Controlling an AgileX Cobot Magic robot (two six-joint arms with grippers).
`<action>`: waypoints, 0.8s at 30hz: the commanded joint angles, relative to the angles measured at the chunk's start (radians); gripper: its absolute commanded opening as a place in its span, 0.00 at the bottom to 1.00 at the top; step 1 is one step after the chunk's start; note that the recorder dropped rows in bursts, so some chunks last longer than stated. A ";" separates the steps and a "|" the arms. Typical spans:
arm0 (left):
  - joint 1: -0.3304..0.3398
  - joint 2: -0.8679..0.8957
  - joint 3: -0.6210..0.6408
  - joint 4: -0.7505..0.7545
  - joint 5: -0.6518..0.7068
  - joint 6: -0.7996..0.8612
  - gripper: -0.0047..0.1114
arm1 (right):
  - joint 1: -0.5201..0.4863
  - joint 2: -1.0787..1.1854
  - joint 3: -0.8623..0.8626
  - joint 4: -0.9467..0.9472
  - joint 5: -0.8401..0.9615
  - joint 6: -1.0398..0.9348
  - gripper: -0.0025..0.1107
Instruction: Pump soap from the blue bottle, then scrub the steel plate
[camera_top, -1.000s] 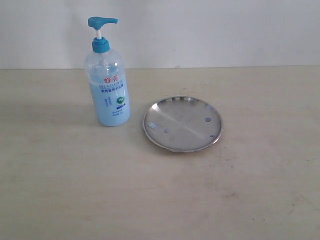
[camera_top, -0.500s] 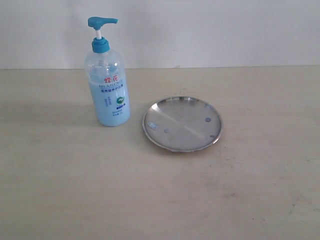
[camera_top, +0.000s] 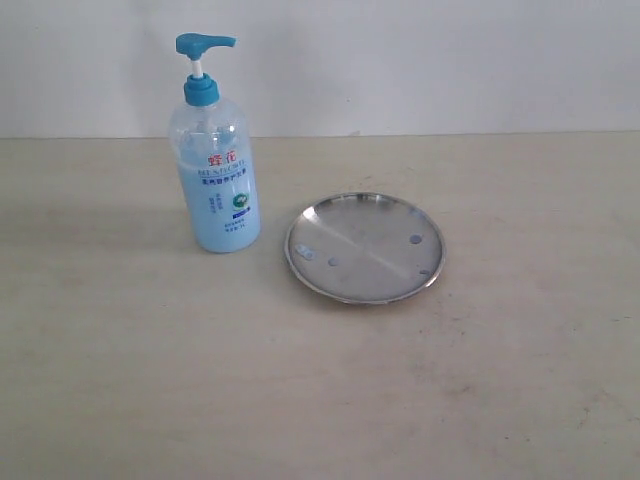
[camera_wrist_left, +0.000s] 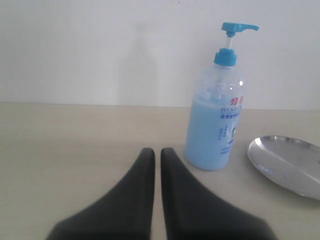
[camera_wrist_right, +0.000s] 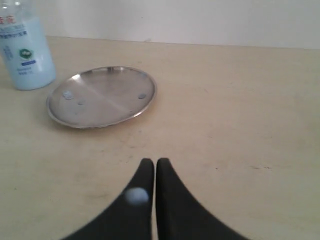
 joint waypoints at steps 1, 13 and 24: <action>0.002 -0.002 0.004 -0.007 -0.008 -0.004 0.07 | -0.044 -0.038 0.001 -0.078 0.035 0.079 0.02; 0.002 -0.009 0.004 -0.007 -0.013 -0.004 0.07 | -0.199 -0.090 0.001 -0.060 -0.021 0.043 0.02; 0.002 -0.007 0.004 -0.007 -0.013 -0.004 0.07 | -0.136 -0.090 0.001 -0.049 0.093 0.041 0.02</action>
